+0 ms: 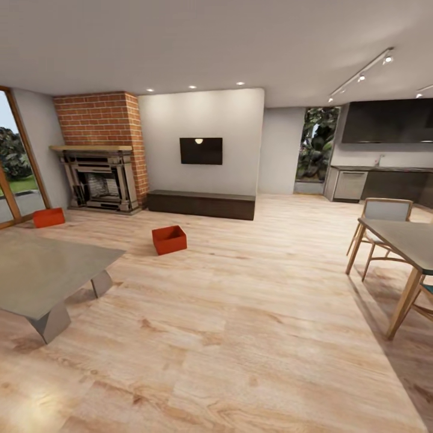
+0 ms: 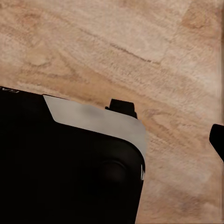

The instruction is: Move the two storage containers from the living room to the garage. In the garage, place one container on the floor and stack the other container on top of it (either order is fine).

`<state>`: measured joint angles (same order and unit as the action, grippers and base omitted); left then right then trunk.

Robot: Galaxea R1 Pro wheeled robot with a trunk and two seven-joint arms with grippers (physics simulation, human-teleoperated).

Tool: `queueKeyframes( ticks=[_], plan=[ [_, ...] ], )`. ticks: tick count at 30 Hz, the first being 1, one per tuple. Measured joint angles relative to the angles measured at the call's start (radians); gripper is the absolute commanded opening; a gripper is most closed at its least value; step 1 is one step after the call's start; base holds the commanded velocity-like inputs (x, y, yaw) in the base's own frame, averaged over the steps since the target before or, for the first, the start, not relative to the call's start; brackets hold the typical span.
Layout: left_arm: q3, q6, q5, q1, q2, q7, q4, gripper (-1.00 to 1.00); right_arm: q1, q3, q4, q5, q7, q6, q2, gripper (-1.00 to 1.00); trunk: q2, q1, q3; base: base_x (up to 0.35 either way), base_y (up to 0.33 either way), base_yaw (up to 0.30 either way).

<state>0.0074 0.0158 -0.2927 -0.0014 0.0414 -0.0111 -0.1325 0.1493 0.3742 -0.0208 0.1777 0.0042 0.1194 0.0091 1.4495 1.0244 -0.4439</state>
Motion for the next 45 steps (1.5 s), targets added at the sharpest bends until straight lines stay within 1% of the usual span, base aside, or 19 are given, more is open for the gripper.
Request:
queueKeyframes(
  ticks=[45],
  plan=[
    [0.001, -0.005, -0.001, 0.0, 0.0, 0.0, 0.002, 1.0, 0.0, 0.001, 0.0, 0.001, 0.0, 0.0, 0.0, 1.0, 0.0, 0.0, 0.0, 0.325, 0.0, 0.0]
  ],
)
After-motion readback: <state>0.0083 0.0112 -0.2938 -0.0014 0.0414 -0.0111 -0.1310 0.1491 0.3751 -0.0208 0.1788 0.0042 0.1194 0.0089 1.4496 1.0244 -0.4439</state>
